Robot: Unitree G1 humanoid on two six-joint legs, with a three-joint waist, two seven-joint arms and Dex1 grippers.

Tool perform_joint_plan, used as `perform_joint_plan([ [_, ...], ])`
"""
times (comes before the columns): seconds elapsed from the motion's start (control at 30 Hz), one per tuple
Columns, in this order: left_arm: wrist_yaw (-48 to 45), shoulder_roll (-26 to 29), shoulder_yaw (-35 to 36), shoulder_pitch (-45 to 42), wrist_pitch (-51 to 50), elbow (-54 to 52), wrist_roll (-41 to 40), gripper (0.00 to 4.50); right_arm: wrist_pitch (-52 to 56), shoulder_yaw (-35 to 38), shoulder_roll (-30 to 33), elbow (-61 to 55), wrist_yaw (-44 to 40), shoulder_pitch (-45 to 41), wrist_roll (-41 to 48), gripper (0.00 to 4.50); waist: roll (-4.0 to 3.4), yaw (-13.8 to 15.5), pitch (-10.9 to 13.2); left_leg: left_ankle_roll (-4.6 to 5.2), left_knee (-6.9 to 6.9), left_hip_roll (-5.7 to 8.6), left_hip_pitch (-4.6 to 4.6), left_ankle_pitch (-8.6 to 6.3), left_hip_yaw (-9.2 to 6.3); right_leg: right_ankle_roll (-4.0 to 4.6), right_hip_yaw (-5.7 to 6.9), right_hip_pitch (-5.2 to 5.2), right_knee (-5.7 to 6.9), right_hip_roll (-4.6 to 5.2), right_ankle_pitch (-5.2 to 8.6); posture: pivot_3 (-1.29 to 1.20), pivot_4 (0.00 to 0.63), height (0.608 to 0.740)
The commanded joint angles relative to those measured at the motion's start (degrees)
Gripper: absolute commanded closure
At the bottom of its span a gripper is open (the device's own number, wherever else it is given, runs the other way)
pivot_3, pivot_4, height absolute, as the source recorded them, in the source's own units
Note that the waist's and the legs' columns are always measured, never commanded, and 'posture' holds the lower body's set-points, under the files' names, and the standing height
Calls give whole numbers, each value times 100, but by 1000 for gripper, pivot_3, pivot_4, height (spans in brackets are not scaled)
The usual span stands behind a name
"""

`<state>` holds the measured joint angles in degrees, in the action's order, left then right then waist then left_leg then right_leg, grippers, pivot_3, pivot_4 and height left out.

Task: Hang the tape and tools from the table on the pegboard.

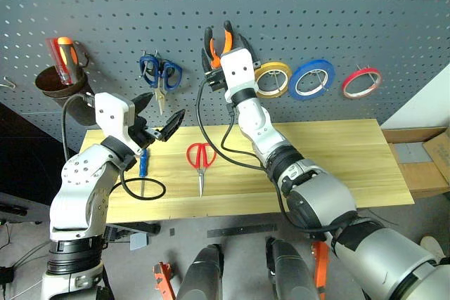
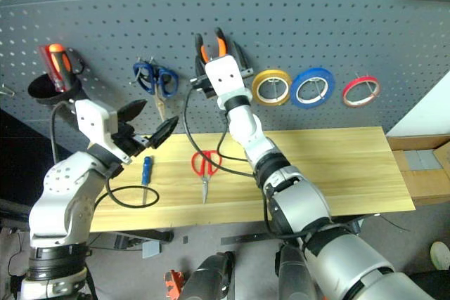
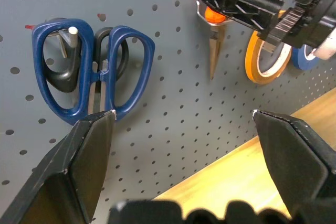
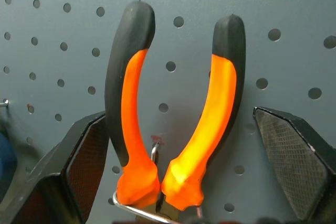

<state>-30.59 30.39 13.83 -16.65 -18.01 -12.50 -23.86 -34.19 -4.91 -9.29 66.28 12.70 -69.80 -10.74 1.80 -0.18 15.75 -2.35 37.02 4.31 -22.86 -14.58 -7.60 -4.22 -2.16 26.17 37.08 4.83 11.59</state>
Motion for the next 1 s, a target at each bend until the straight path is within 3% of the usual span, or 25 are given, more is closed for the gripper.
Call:
perform_joint_plan([
  [0.03, 31, -33, 35, -67, 165, -70, 36, 0, 22, -37, -248, -323, -10, 46, 29, 67, 0, -10, 0, 0, 0, 0, 0, 0, 1, 0, -1, 0, -2, 0, 0, 184, 285, 740],
  [0.23, 46, -94, 22, -134, 234, 31, 74, 0, 189, 39, -185, -604, -120, -99, 226, 67, 0, -25, 0, -1, -2, -1, 0, 0, 1, 0, 0, 2, -2, 0, 0, 166, 275, 740],
  [0.7, 215, -358, -16, -117, 453, 143, 213, 0, 1965, -44, -180, -3991, -1117, 396, 1213, 67, 1, -74, -1, 0, -4, -3, -5, 0, 1, 0, 2, 4, -14, 1, 0, 108, 256, 740],
  [0.8, 284, -409, -26, -28, 411, 93, 241, 0, 2786, -103, 129, -5243, -1500, 997, 1466, 67, 4, -79, -3, 0, -3, -4, -7, -1, 1, 0, 4, 3, -15, 3, 0, 92, 255, 740],
  [1.0, 372, -356, -157, 650, 97, -241, 376, 0, 5470, -551, 1049, -8290, -2681, 3184, 2713, 67, 6, -121, -5, 9, -3, -3, -8, -6, 8, -1, 4, 0, -20, 11, 1, 54, 265, 740],
])
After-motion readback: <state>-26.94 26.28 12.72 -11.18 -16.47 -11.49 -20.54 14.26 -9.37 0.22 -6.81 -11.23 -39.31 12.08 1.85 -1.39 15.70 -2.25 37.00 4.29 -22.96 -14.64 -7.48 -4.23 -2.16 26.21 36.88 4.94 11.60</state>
